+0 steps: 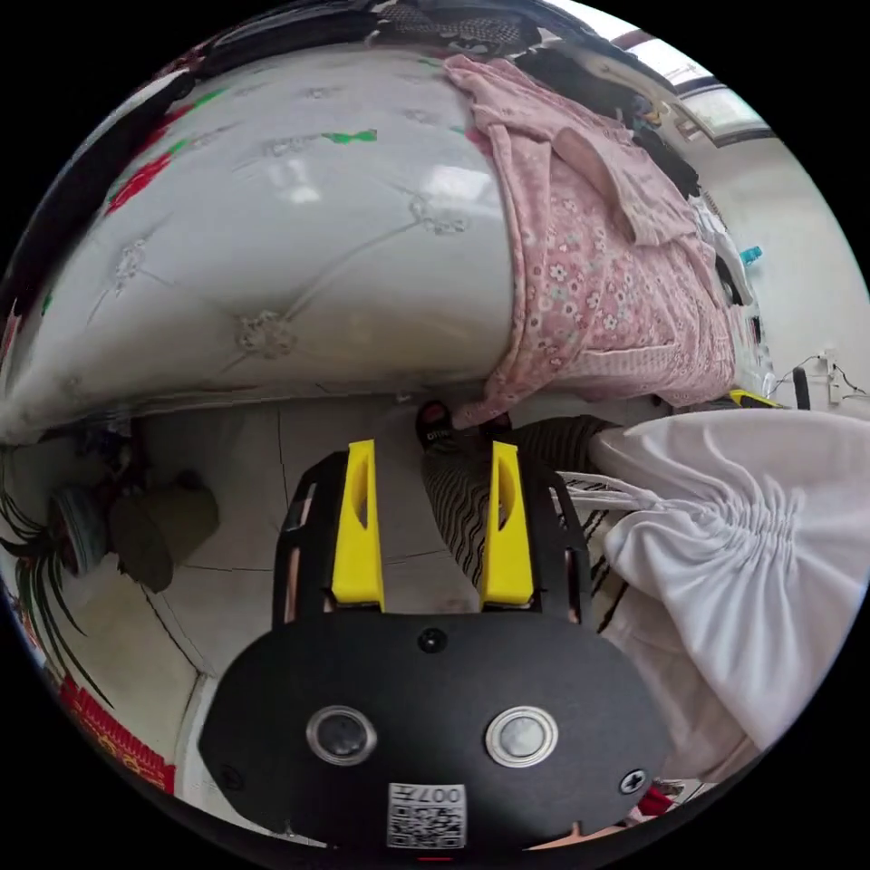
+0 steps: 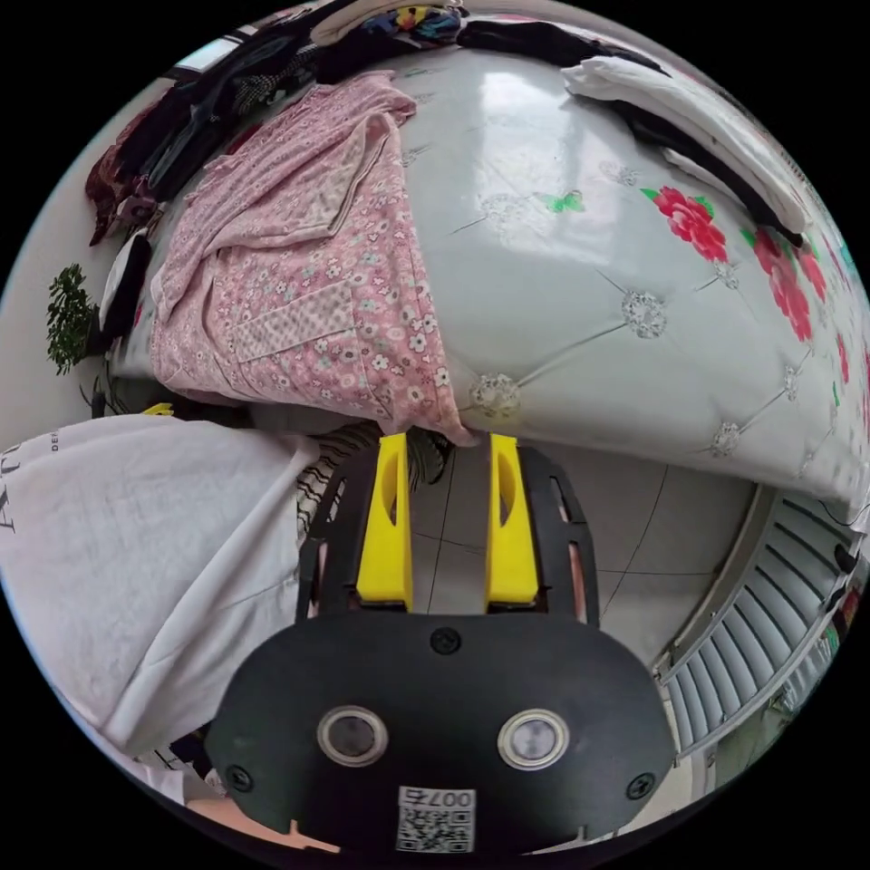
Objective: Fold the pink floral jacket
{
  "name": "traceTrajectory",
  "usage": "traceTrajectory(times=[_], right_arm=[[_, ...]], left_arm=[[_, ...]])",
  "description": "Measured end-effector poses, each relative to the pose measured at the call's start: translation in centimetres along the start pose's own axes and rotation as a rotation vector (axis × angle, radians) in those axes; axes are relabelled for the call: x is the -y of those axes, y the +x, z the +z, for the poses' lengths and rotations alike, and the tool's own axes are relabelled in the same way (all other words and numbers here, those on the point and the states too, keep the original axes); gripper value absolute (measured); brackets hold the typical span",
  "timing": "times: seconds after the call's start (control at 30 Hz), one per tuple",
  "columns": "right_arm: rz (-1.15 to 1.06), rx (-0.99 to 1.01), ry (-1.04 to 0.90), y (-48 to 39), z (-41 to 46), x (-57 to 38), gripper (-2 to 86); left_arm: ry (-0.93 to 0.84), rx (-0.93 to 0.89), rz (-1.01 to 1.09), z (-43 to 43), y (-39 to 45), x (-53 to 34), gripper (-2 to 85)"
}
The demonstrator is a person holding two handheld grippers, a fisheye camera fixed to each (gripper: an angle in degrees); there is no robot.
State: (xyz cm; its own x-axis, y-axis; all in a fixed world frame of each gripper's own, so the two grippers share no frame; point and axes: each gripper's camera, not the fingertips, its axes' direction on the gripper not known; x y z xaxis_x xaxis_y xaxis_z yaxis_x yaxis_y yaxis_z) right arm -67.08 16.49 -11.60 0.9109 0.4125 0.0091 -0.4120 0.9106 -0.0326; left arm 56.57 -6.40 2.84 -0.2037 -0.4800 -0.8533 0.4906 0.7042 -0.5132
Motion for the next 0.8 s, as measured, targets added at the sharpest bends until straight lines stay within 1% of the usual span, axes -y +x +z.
traceTrajectory(times=[0.1, 0.17, 0.23, 0.27, 0.3, 0.33, 0.37, 0.43, 0.5, 0.6, 0.67, 0.7, 0.77, 0.8], right_arm=[[-0.02, 0.056, -0.081, 1.3, 1.6, 2.5, 10.6], [-0.075, 0.093, -0.205, 1.5, 3.4, 4.7, 9.6], [-0.131, 0.111, -0.284, 1.2, 4.4, 6.0, 8.1], [-0.16, 0.111, -0.298, 1.1, 4.8, 6.5, 6.7], [-0.168, 0.114, -0.3, 1.1, 5.0, 6.7, 5.6], [-0.183, 0.13, -0.295, 1.1, 5.1, 7.0, 3.6], [-0.199, 0.145, -0.279, 1.1, 5.0, 7.3, 2.1], [-0.241, 0.15, -0.275, 1.1, 5.0, 7.5, 0.7], [-0.272, 0.163, -0.274, 1.5, 4.9, 7.4, 0.1], [-0.308, 0.249, -0.264, 2.6, 3.9, 6.8, -0.3], [-0.351, 0.331, -0.274, 3.3, 2.6, 6.1, -0.3], [-0.359, 0.357, -0.278, 3.4, 2.2, 5.9, -0.3], [-0.375, 0.519, -0.261, 4.4, -0.1, 6.0, -0.3], [-0.379, 0.563, -0.248, 4.7, -0.8, 6.3, -0.3]], left_arm=[[-0.085, 0.004, 0.059, 3.7, 1.2, 2.3, 18.3], [-0.128, 0.006, 0.075, 5.7, 2.5, 4.6, 17.9], [-0.159, 0.032, 0.102, 6.9, 3.9, 6.4, 15.9], [-0.156, 0.058, 0.125, 7.4, 4.9, 7.4, 12.3], [-0.149, 0.078, 0.13, 7.6, 5.4, 7.9, 10.5], [-0.151, 0.111, 0.123, 7.9, 5.9, 8.7, 4.4], [-0.146, 0.116, 0.111, 8.0, 6.1, 9.2, 0.9], [-0.143, 0.095, 0.127, 8.0, 6.2, 9.3, -0.2], [-0.152, 0.04, 0.168, 7.6, 5.7, 9.0, -0.6], [-0.175, -0.074, 0.222, 5.9, 3.8, 7.7, -0.9], [-0.204, -0.241, 0.277, 3.4, 2.5, 6.7, -0.9], [-0.218, -0.285, 0.292, 2.7, 2.2, 6.6, -0.9], [-0.275, -0.532, 0.375, -0.6, 1.0, 6.7, -0.9], [-0.275, -0.594, 0.392, -1.5, 0.7, 7.0, -0.9]])
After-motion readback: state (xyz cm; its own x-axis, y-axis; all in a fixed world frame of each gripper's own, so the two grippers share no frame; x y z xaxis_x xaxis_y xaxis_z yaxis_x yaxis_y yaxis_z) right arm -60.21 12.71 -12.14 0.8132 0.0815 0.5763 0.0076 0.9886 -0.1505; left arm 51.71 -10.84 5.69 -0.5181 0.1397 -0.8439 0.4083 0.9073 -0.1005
